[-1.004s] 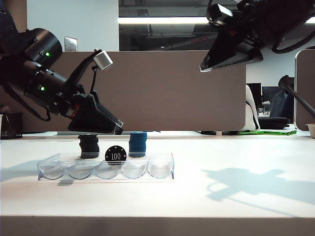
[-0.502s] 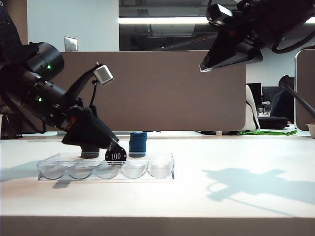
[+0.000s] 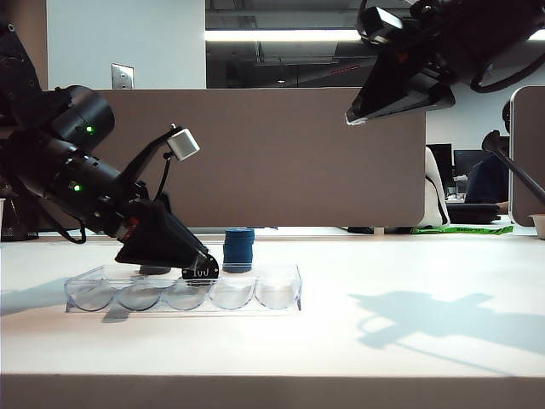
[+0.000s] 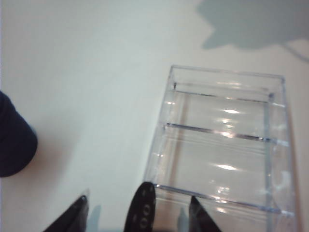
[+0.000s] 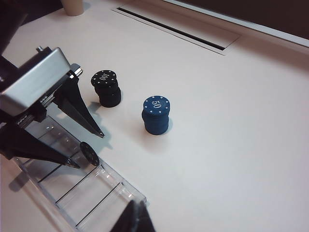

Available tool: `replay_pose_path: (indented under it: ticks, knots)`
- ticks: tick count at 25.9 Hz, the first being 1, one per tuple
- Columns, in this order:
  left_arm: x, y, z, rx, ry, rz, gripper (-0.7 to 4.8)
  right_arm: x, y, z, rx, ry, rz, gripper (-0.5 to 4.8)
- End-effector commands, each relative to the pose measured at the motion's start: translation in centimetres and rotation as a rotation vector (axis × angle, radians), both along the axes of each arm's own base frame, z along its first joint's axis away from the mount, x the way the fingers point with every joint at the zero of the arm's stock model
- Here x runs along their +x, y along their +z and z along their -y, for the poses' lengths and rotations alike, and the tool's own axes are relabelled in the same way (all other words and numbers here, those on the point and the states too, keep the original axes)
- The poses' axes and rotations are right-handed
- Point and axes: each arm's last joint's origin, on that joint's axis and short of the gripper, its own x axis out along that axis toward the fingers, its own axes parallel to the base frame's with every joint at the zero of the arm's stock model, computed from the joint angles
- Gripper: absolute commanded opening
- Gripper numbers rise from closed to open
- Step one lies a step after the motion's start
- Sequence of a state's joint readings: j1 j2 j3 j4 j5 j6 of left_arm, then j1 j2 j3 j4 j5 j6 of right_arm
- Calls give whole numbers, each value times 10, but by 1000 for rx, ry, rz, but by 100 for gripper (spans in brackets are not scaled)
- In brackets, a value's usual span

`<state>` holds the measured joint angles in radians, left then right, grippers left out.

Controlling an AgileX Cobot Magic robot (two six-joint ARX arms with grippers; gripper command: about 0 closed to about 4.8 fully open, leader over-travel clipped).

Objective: Pick up the chip in the box and place it on the pile of chips with the same color.

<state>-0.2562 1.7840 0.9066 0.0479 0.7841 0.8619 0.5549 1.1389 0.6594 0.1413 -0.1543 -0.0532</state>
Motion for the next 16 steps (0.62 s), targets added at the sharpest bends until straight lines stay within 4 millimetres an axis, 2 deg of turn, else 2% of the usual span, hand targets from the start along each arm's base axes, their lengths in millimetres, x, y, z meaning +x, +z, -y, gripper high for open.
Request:
replay_pose_path:
  ticks: [1,6,10,16]
  knots:
    - [1,1,0,-10,2,6,233,0,3,0,7,3,18,-5]
    - [1,1,0,-9,2,4,225,0,3,0,7,3,18,-5]
    - [2,1,0,-14,10,-7,145,0,3,0,7,3,18,-5]
    - [2,1,0,-15,12,-9,143,0,3,0,4,4,20,-5]
